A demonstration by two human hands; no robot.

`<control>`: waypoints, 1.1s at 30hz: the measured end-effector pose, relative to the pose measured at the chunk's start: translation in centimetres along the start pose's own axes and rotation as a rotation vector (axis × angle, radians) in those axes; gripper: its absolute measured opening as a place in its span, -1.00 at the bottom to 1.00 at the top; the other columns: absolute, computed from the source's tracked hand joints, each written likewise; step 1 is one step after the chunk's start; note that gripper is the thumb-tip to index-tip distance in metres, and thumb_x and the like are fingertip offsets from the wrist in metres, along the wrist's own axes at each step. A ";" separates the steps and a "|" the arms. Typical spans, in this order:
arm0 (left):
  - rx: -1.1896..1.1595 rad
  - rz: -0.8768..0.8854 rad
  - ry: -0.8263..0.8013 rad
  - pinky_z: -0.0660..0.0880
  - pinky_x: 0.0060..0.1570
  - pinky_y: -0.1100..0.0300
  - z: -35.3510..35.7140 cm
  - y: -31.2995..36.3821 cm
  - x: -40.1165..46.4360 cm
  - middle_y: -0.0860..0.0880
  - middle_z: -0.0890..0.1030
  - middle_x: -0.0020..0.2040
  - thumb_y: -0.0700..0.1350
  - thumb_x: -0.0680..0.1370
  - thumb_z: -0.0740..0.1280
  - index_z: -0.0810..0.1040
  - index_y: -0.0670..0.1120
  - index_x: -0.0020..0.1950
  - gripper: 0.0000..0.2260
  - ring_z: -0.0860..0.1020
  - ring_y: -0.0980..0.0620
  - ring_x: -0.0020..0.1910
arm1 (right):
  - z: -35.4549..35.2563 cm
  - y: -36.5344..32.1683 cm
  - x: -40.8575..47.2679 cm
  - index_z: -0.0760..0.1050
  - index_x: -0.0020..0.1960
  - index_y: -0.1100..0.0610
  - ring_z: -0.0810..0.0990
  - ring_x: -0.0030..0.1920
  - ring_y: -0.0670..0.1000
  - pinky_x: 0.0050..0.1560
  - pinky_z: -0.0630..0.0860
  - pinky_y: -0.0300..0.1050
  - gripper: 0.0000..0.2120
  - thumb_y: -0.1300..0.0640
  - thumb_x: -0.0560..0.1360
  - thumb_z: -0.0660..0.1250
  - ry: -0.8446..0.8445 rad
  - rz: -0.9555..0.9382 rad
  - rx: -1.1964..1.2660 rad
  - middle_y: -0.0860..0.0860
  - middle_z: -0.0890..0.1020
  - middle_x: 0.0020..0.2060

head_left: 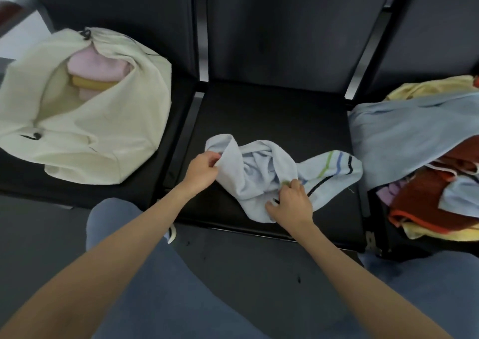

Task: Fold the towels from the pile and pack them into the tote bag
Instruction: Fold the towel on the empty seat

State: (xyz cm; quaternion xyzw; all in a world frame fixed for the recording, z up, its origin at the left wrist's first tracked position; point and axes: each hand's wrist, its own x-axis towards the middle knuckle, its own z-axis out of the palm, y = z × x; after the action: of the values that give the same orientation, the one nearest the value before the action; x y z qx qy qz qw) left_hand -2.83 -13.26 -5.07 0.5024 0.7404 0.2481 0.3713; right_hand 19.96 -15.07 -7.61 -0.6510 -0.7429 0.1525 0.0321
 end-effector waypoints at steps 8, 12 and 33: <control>0.122 0.014 0.083 0.36 -0.30 0.25 0.7 -0.1 -1.2 0.00 0.50 -0.24 -0.11 0.58 0.29 0.46 -0.16 -0.06 -0.88 0.50 0.02 -0.23 | -1.3 1.3 -0.6 0.54 -0.16 0.23 0.50 -0.02 0.09 0.00 0.47 -0.10 -0.91 0.20 0.47 0.36 0.047 0.054 0.371 0.12 0.48 -0.04; 0.171 0.214 0.120 0.28 -0.42 0.25 1.4 2.6 -4.1 0.02 0.45 -0.35 -0.10 0.63 0.21 0.36 -0.09 -0.05 -0.90 0.44 0.08 -0.38 | -3.8 2.3 -2.4 0.57 -0.08 0.17 0.54 -0.28 -0.09 -0.27 0.39 -0.42 -0.93 0.16 0.51 0.39 0.176 0.107 0.600 0.01 0.53 -0.12; -0.592 -0.241 -0.259 0.64 -0.09 0.12 7.2 8.7 -8.2 -0.25 0.64 -0.01 -0.25 0.60 0.26 0.40 -0.19 0.11 -0.89 0.67 -0.04 -0.24 | -5.5 4.5 -4.4 0.62 0.00 0.20 0.59 -0.19 -0.05 -0.20 0.42 -0.47 -0.90 0.25 0.49 0.39 0.385 0.304 0.772 0.05 0.55 -0.09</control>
State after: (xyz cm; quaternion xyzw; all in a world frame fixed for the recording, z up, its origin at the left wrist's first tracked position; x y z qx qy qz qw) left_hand 9.62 -17.66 -0.51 0.3092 0.6370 0.3405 0.6185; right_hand 26.28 -17.85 -2.93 -0.7094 -0.5084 0.2974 0.3872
